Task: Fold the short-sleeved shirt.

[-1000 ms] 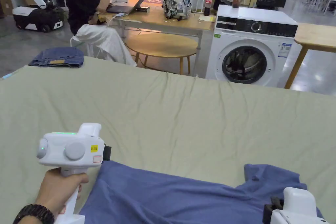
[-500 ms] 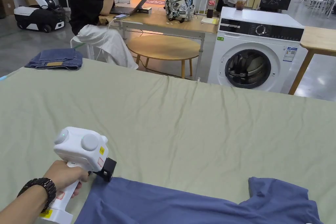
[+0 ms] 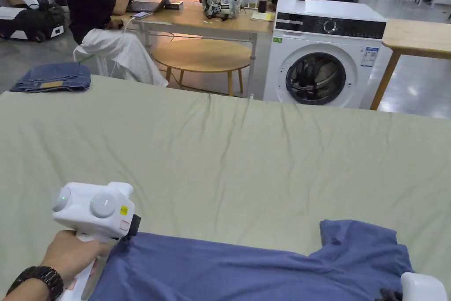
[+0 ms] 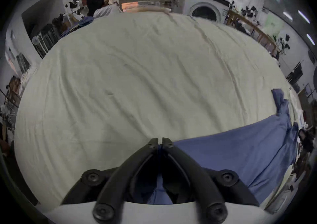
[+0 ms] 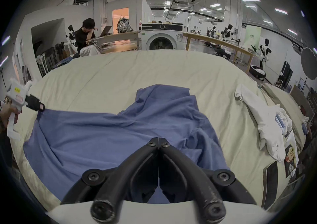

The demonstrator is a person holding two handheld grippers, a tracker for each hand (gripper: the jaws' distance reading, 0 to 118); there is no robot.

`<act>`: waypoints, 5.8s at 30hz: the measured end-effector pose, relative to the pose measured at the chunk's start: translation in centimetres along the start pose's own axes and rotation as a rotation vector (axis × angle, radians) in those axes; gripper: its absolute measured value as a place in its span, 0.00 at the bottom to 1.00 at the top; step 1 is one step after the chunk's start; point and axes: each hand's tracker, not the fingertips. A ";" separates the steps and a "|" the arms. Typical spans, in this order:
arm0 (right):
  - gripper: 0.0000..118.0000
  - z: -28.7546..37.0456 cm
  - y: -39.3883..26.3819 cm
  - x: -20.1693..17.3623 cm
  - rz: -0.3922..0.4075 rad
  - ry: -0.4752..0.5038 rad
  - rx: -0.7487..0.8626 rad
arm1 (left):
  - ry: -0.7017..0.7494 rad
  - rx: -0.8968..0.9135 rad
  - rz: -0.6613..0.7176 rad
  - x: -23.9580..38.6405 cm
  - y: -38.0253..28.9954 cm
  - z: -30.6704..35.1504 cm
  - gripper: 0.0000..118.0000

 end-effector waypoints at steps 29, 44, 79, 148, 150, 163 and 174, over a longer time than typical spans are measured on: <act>0.00 -16.8 9.9 7.1 0.027 -0.047 -0.381 | -0.045 0.110 0.036 0.6 -3.4 4.5 0.00; 0.00 -3.5 9.4 7.7 -0.002 0.015 -0.180 | -0.061 0.157 0.051 -0.4 -5.7 7.9 0.00; 0.00 4.8 -11.3 8.9 0.067 -0.080 -0.368 | -0.008 -0.012 -0.026 -1.7 -20.8 9.2 0.00; 0.00 7.9 -0.6 -7.5 0.030 0.032 0.491 | -0.580 -0.105 0.397 -12.6 -17.5 5.9 0.69; 0.00 7.8 -0.7 -7.3 0.034 0.028 0.486 | -0.655 -0.104 0.426 -12.6 -18.5 5.5 0.70; 0.00 7.6 -1.0 -7.6 0.023 0.031 0.465 | -0.838 -0.057 0.568 -8.0 -20.8 3.5 0.07; 0.00 7.5 -1.1 -7.6 0.026 0.010 0.474 | -0.759 0.039 0.487 -8.8 -17.9 8.9 0.05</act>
